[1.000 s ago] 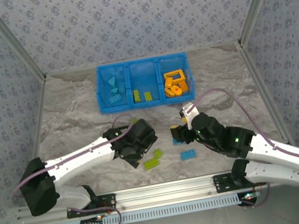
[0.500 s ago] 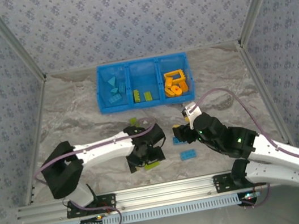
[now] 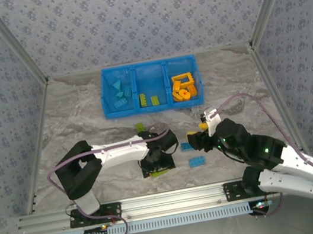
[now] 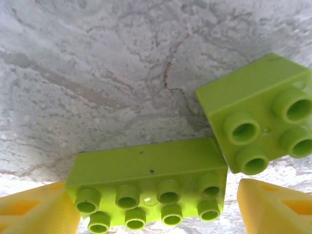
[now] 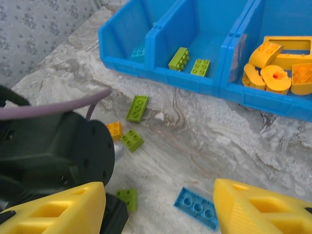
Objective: Sort the legos into containers by color
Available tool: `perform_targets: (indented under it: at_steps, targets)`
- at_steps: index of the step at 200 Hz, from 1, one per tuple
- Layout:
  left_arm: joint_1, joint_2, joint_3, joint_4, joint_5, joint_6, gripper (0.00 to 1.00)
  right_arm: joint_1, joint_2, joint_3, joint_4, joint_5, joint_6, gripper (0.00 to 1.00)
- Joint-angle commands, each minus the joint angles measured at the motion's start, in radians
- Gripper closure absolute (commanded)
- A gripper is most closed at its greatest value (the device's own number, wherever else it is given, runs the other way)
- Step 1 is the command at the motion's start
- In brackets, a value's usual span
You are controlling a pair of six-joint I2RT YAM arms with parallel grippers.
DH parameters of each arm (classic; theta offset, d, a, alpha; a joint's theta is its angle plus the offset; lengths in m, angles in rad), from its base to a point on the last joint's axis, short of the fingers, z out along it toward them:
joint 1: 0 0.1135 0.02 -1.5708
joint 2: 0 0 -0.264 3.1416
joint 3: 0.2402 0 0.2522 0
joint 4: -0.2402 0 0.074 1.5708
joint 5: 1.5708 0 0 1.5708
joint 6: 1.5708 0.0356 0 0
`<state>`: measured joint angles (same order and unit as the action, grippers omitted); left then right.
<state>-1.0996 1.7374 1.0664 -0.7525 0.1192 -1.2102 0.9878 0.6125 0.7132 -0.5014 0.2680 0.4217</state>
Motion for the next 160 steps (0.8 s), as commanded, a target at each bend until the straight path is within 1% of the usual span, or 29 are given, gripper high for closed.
perform_targets:
  at_steps: [1, 13, 18, 28, 66, 86, 104, 127, 146, 160]
  targets:
    - [0.002, -0.005, 0.004, 0.002, -0.011, 0.004, 0.28, -0.006, -0.073, 0.048, -0.171, -0.057, 0.055, 0.37]
    - [0.001, -0.008, 0.006, -0.006, -0.017, 0.006, 0.33, -0.006, -0.120, 0.053, -0.238, -0.069, 0.089, 0.36]
    - [0.001, -0.010, 0.007, -0.010, -0.020, 0.008, 0.37, -0.006, -0.137, 0.054, -0.261, -0.079, 0.100, 0.36]
    - [0.000, -0.017, 0.007, -0.020, -0.030, 0.008, 0.40, -0.007, -0.166, 0.058, -0.295, -0.102, 0.121, 0.36]
    - [-0.015, -0.074, 0.026, -0.107, -0.104, 0.012, 0.41, -0.007, -0.227, 0.061, -0.336, -0.221, 0.147, 0.36]
    - [-0.022, -0.131, 0.036, -0.161, -0.147, 0.009, 0.42, -0.006, -0.259, 0.064, -0.341, -0.252, 0.149, 0.36]
    - [-0.025, -0.191, 0.045, -0.213, -0.181, 0.002, 0.42, -0.008, -0.271, 0.072, -0.351, -0.250, 0.144, 0.36]
    - [-0.023, -0.253, 0.074, -0.263, -0.219, 0.004, 0.43, -0.006, -0.272, 0.080, -0.313, -0.257, 0.125, 0.36]
    - [-0.006, -0.270, 0.141, -0.307, -0.248, 0.035, 0.43, -0.009, -0.264, 0.075, -0.263, -0.247, 0.119, 0.36]
    - [0.026, -0.267, 0.211, -0.321, -0.264, 0.082, 0.43, -0.008, -0.241, 0.077, -0.219, -0.233, 0.104, 0.36]
